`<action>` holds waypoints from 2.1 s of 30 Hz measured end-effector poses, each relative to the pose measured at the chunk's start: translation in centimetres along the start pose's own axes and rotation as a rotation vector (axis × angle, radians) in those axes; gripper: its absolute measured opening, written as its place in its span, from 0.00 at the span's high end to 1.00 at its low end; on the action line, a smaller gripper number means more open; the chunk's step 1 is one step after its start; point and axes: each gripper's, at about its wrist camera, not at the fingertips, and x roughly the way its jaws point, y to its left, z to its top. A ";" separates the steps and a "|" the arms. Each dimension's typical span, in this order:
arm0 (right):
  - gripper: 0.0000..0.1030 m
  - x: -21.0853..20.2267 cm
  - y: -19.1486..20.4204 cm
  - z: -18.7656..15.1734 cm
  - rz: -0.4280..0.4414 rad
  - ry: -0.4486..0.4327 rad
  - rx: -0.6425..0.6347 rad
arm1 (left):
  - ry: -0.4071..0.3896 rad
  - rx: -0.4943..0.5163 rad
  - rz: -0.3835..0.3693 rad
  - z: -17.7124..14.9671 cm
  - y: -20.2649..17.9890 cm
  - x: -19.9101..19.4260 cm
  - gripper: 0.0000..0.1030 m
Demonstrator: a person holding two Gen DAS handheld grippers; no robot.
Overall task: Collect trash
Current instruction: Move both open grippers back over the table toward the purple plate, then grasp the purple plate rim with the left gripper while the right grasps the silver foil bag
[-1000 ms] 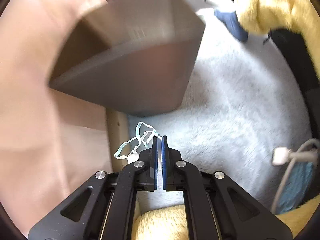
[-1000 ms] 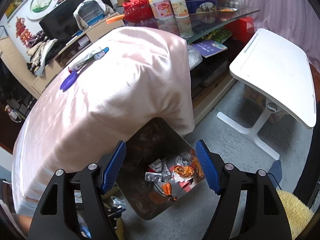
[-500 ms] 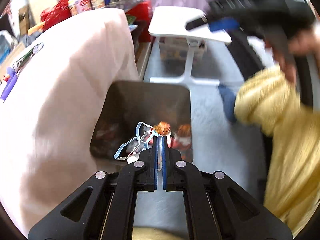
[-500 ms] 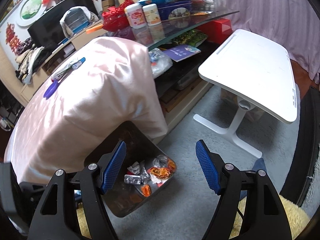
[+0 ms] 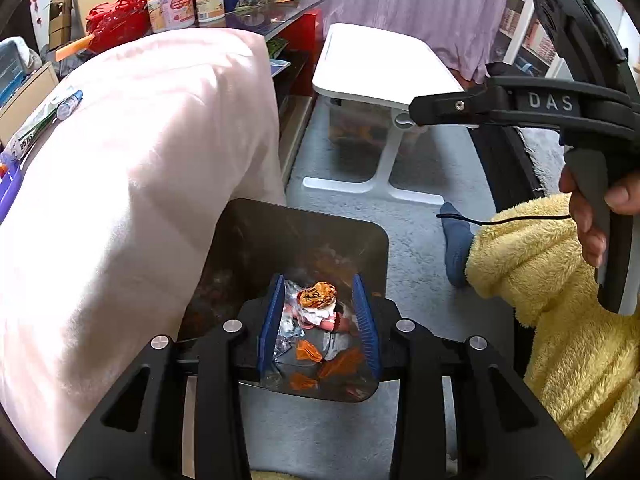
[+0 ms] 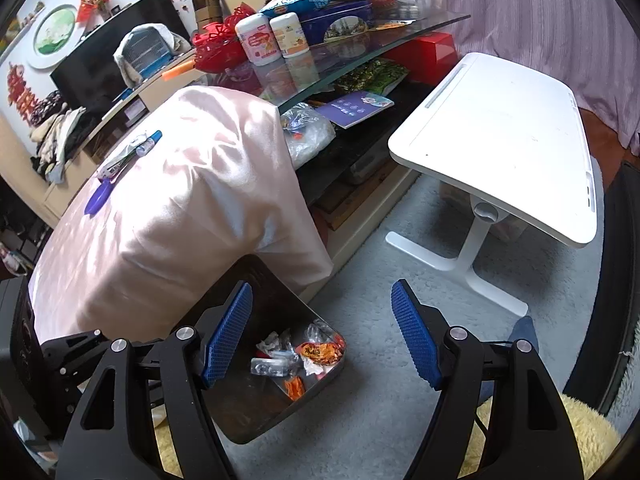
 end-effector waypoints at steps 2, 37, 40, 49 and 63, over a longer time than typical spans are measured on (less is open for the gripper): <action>0.29 0.1 0.2 0.2 0.009 -0.004 0.000 | -0.008 -0.014 0.014 0.3 0.5 -0.6 0.61; 0.45 15.7 25.8 18.1 0.253 0.109 -0.296 | -0.035 -0.560 0.482 4.2 27.6 -5.3 0.10; 0.45 16.9 26.0 18.3 0.274 0.126 -0.286 | -0.042 -0.569 0.481 4.6 28.4 -4.9 0.09; 0.72 18.1 27.0 18.1 0.282 0.138 -0.296 | -0.029 -0.577 0.436 5.0 29.9 -3.3 0.17; 0.80 12.2 26.9 18.5 0.285 0.050 -0.343 | -0.028 -0.583 0.357 4.0 28.2 -4.9 0.95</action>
